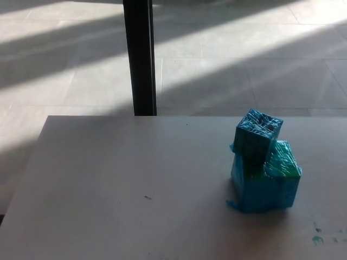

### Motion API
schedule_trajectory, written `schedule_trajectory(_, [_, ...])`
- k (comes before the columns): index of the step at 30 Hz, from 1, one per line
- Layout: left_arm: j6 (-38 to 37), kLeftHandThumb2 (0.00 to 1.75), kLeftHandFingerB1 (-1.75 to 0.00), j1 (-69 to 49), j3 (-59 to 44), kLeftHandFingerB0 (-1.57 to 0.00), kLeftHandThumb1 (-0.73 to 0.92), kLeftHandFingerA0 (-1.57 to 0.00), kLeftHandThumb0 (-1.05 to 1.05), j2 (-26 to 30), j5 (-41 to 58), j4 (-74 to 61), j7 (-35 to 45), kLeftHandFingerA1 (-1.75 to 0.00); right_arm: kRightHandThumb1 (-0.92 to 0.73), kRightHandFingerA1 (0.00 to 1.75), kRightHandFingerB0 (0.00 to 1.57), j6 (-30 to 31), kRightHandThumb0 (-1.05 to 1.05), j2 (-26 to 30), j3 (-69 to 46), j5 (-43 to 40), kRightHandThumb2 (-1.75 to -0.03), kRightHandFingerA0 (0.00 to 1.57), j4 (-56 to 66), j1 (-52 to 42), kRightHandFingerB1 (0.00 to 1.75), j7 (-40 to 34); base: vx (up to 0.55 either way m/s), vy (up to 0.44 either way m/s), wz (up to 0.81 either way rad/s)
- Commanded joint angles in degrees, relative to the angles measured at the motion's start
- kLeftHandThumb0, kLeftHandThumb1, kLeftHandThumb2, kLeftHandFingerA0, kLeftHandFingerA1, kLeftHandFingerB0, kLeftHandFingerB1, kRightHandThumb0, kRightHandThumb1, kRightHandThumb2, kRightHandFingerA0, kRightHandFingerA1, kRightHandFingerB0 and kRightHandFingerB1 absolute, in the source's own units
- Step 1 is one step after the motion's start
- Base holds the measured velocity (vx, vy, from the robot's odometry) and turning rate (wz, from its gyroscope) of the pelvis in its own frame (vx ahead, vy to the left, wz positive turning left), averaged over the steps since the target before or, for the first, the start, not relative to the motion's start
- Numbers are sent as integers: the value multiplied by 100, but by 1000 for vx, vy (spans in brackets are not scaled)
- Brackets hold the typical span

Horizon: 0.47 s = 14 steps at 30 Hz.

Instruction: The robot uses its right hand to pick up the small cube kept on the middle on the desk and place it on the bigger cube kept next to it

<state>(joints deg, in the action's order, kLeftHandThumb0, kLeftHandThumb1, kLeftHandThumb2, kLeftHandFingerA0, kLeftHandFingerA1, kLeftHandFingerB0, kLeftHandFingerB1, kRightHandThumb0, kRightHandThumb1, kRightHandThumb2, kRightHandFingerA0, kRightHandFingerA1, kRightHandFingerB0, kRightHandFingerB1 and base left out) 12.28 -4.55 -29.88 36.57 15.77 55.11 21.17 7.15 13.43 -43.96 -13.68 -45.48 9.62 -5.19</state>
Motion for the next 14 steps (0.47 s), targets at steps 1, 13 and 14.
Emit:
schedule_trajectory(1, [-142, 120, -48, 28, 47, -23, 77, -33, -90, 105, -44, 99, 16, -59, -89, 78, 22, 53, -42, 26, 234, -133, -66, 17, 145, -195, 34, -69, 0, 0, 0])
schedule_trajectory(13, [42, 79, -40, 64, 82, -29, 83, -33, -96, 115, 28, -20, -50, -54, -88, 81, 20, 114, -42, 43, 352, -458, -66, 18, 231, -222, 34, -91, 0, 0, 0])
schedule_trajectory(14, [42, 79, -40, 64, 82, -29, 83, -33, -96, 115, 28, -20, -50, -54, -88, 81, 20, 114, -42, 43, 352, -458, -66, 18, 231, -222, 34, -91, 0, 0, 0])
